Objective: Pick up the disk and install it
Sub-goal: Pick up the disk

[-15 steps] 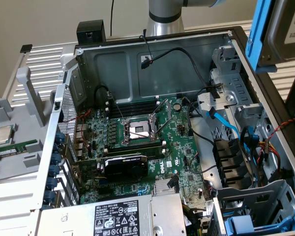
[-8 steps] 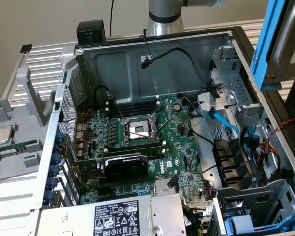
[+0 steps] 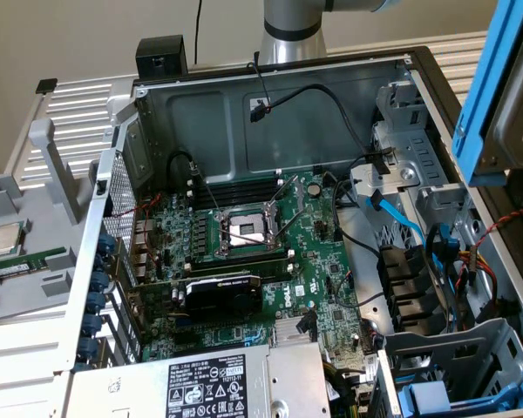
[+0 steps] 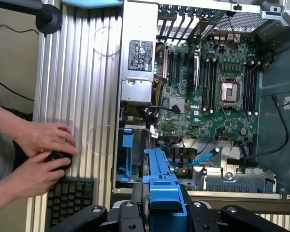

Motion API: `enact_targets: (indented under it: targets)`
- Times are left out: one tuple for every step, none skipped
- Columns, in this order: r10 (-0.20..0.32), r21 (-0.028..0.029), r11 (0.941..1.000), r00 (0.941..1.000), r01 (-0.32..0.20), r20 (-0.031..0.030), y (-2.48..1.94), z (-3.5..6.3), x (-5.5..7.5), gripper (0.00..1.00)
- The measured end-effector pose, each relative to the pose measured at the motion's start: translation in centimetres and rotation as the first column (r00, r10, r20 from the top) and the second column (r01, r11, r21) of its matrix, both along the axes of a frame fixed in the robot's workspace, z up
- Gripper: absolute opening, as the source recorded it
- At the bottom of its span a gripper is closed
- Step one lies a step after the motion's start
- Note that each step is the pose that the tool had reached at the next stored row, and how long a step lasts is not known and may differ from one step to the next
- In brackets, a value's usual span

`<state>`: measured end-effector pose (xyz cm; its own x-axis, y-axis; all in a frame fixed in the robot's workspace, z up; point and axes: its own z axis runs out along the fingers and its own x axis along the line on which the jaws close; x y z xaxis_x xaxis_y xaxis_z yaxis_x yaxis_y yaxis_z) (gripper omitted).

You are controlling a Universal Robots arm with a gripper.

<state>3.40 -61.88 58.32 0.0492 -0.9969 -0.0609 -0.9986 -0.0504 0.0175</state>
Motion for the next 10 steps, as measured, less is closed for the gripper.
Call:
enact_targets:
  targets:
    - [0.000,0.0001,1.0000,1.0000,0.000,0.0000,0.00,0.00,0.00,0.37]
    - [0.000,0.0002,1.0000,1.0000,0.000,0.0001,-0.01,-0.01,0.00,0.37]
    - [0.000,0.0003,1.0000,1.0000,0.000,0.0001,-0.01,-0.01,0.00,0.37]
    - [0.000,0.0002,1.0000,1.0000,0.000,0.0000,-0.01,-0.01,0.01,0.37]
    - [0.000,0.0002,1.0000,1.0000,0.000,0.0000,-0.01,-0.01,0.00,0.37]
    - [0.000,0.0002,1.0000,1.0000,0.000,0.0000,-0.01,-0.01,0.00,0.37]
    - [0.000,0.0002,1.0000,1.0000,0.000,0.0000,0.00,-0.01,0.00,0.37]
    - [0.000,0.0002,1.0000,1.0000,0.000,0.0000,0.00,-0.01,0.00,0.37]
    - [0.000,0.0002,1.0000,1.0000,0.000,0.0000,-0.01,-0.01,0.01,0.37]
    - [0.000,0.0002,1.0000,1.0000,0.000,0.0001,-0.01,-0.01,0.00,0.37]
